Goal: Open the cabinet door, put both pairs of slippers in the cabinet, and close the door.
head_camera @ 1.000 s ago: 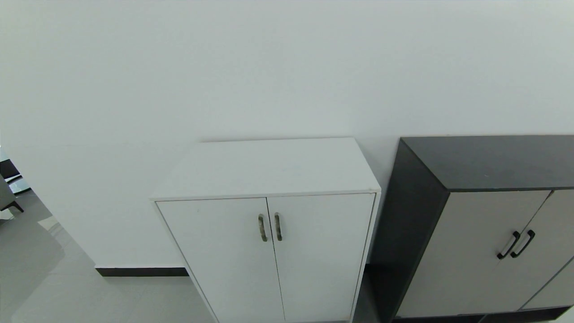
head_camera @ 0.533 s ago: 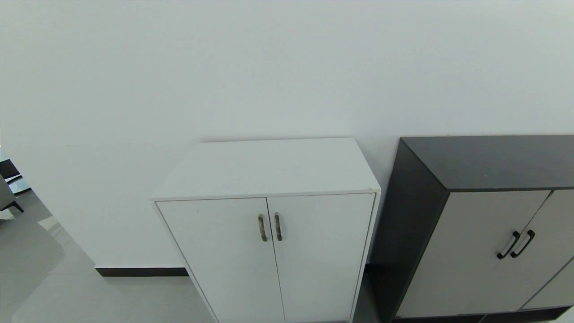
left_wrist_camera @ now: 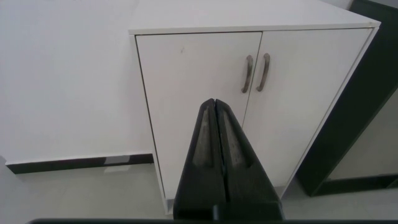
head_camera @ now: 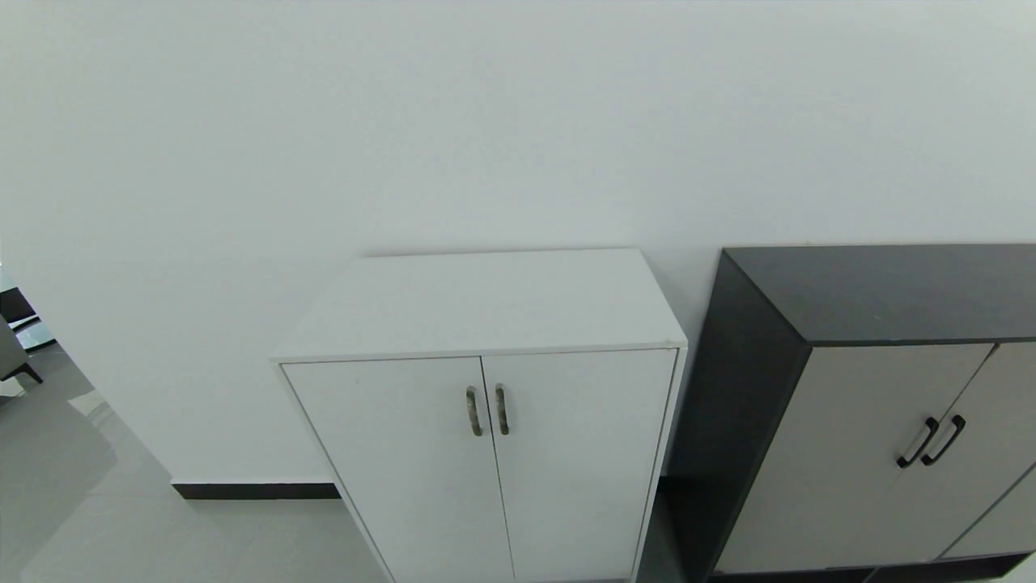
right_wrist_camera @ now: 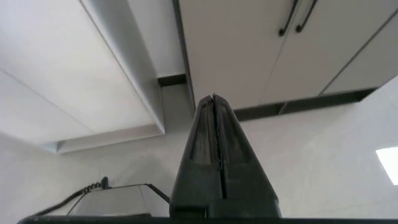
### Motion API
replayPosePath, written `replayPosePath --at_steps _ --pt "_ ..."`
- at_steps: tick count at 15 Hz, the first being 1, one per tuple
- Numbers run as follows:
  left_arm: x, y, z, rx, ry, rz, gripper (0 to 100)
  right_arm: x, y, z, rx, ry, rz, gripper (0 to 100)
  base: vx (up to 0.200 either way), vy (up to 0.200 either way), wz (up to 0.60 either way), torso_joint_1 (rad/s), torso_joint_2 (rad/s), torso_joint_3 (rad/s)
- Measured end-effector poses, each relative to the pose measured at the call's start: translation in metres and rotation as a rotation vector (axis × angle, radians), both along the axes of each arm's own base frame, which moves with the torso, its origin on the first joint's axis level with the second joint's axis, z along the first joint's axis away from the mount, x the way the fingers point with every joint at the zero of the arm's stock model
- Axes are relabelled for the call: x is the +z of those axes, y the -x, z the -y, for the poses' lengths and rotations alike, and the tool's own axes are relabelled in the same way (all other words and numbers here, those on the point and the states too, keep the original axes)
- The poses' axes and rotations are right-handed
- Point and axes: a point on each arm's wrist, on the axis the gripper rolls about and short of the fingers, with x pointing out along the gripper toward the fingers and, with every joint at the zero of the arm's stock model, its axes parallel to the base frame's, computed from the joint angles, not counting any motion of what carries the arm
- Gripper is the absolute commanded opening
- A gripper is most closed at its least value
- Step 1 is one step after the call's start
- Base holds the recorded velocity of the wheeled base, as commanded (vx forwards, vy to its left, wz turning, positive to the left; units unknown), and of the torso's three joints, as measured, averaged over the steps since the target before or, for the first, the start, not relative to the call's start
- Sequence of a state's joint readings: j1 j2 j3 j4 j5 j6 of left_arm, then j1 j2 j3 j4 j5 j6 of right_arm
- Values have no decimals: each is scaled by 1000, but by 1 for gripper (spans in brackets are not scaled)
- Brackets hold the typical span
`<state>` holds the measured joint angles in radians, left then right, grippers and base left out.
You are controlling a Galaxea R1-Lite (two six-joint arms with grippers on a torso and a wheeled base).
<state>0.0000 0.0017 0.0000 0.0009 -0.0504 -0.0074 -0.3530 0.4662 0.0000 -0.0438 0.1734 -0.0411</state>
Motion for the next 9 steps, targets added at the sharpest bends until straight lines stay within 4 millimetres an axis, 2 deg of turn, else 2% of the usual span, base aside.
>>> replayPosePath --at_steps 4,9 --pt "0 0 0 0 0 0 0 -4 4 4 -213 36 -54 0 0 0 0 0 0 0" --pt "0 0 0 0 0 0 0 -4 4 2 -136 25 -50 0 0 0 0 0 0 0"
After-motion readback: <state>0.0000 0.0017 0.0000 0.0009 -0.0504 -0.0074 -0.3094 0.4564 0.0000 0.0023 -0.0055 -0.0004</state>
